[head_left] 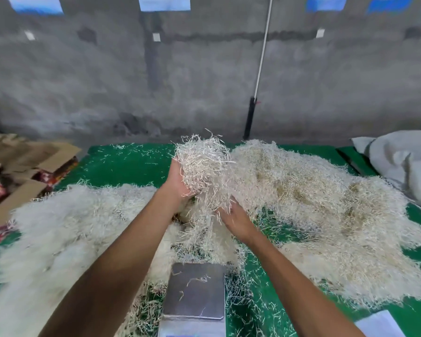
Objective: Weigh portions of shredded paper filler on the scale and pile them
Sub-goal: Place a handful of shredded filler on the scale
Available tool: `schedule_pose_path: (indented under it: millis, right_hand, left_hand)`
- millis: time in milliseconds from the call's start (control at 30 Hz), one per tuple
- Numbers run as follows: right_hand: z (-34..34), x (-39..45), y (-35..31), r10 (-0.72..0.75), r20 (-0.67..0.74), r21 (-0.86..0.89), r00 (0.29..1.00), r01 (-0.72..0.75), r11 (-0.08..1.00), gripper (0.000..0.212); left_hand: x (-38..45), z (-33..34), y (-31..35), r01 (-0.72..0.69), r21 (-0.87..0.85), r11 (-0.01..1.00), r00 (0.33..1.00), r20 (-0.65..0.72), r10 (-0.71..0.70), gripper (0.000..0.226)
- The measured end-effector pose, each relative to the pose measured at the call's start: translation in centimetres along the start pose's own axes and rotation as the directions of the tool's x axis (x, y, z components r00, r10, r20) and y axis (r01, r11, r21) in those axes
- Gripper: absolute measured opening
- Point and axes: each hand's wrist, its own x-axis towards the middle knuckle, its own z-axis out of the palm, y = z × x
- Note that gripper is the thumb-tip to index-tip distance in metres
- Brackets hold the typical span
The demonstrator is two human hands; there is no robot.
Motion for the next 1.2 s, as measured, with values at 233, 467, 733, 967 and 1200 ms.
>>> schedule_pose_path:
  millis: [233,467,733,967,1200]
  right_hand:
    - [2.2,1.3,-4.8,0.096,0.08,0.12,0.992,-0.105,0.987,0.067]
    - [-2.4,2.4,-3.1,0.213,-0.341,0.166,0.916,-0.164,0.972,0.049]
    - [-8.2,5.3,-1.1,0.572,-0.318,0.556,0.756,-0.34,0.758,0.016]
    - [-9.2,6.5,-3.9,0.598,-0.361,0.799,0.716,-0.094,0.594,0.034]
    - [-13.8,4.1,-2.2,0.589,-0.397,0.799,0.704,-0.05,0.599,0.057]
  left_hand:
    - [0.6,0.7,-1.0,0.012,-0.085,0.996,0.997,0.083,-0.005,0.049]
    - [3.5,-2.3,3.4,0.011,-0.242,0.97,0.997,0.076,0.008,0.067]
    - [5.1,-2.2,1.3,-0.246,0.923,0.295,0.961,0.271,-0.046,0.119]
    - [7.9,-0.1,-4.4,-0.227,0.966,-0.124,0.938,0.251,0.237,0.089]
    - [10.9,-3.9,-3.8,-0.01,0.974,0.227,0.927,-0.076,0.366,0.07]
